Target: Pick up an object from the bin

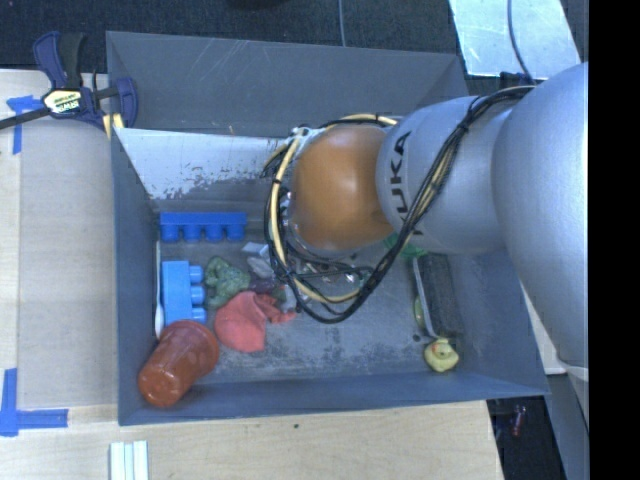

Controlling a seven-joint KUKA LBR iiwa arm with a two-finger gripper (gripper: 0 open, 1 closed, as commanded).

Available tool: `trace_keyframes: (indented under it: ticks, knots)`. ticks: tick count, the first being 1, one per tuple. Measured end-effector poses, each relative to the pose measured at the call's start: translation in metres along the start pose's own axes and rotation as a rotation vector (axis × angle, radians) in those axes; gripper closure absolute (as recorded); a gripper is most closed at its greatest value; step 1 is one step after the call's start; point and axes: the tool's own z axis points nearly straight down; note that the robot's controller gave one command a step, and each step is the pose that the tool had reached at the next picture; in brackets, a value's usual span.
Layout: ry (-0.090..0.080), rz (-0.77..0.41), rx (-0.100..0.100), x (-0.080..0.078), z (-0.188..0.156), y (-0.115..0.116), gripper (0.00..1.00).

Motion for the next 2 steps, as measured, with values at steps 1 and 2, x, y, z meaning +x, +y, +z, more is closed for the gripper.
trace_keyframes:
  ticks: [1, 2]
  knots:
    - [0.005, -0.12, 0.017, -0.0138, 0.0015, 0.0007, 1.0]
    - [0.005, -0.119, 0.017, -0.0139, 0.0015, 0.0008, 1.0]
